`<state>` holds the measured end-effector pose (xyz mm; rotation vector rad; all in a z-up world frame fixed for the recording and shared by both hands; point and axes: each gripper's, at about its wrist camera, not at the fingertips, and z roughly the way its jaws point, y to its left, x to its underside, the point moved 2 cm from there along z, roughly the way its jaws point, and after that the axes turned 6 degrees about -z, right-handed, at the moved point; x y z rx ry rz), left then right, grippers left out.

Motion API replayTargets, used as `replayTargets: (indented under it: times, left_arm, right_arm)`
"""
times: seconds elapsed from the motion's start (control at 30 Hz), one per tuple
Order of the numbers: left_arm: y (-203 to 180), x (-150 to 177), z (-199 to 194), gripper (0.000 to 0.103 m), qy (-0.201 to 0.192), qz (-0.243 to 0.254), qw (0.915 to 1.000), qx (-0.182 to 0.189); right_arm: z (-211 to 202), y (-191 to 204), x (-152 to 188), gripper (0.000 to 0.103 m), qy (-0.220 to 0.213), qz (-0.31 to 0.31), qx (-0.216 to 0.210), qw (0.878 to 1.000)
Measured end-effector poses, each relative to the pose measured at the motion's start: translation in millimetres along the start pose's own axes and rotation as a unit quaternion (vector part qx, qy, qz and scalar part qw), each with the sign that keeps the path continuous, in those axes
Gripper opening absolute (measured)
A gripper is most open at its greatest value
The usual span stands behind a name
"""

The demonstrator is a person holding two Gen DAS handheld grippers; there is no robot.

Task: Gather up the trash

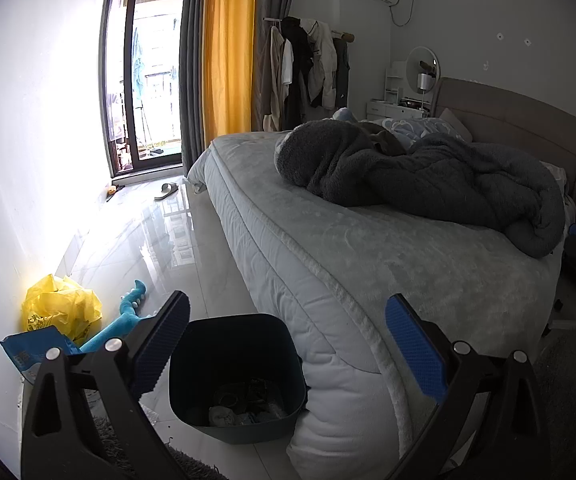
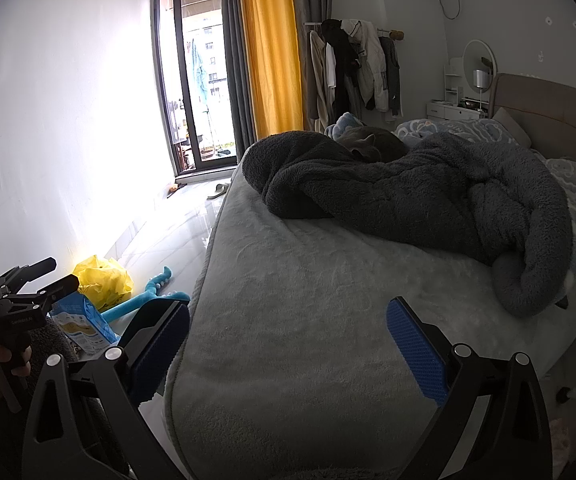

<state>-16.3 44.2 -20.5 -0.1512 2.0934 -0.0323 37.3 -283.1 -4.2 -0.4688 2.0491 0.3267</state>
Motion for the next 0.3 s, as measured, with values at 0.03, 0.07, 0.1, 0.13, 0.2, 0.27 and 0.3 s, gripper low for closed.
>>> replayTargets:
  times: [0.03,0.07,0.1,0.13,0.2,0.27,0.3]
  left_arm:
    - [0.4,1.0,0.3,0.100,0.000,0.000,1.0000,0.000]
    - [-0.1,1.3,0.3,0.100,0.000,0.000,1.0000,-0.001]
    - [0.1,2.8,0.6,0.100,0.000,0.000,1.0000,-0.002]
    - [-0.2,3.5,0.7,0.100,0.000,0.000,1.0000,-0.002]
    - [-0.1,3.4,0.5,0.100,0.000,0.000,1.0000,-0.001]
    - [-0.8,3.9,0.2,0.100,-0.001,0.000,1.0000,0.000]
    - [-0.2,4.7,0.3,0.100,-0.001,0.000,1.0000,0.002]
  right_arm:
    - [0.0,-0.1,0.0,0.100,0.000,0.000,0.000,1.000]
    - [0.1,-0.1,0.0,0.100,0.000,0.000,0.000,1.000]
    - [0.0,0.0,0.0,0.100,0.000,0.000,0.000,1.000]
    - [0.0,0.0,0.0,0.100,0.000,0.000,0.000,1.000]
    - [0.0,0.1,0.0,0.100,0.000,0.000,0.000,1.000]
    - [0.1,-0.1,0.0,0.100,0.000,0.000,0.000,1.000]
    - [0.1,-0.2,-0.1,0.100,0.000,0.000,0.000,1.000]
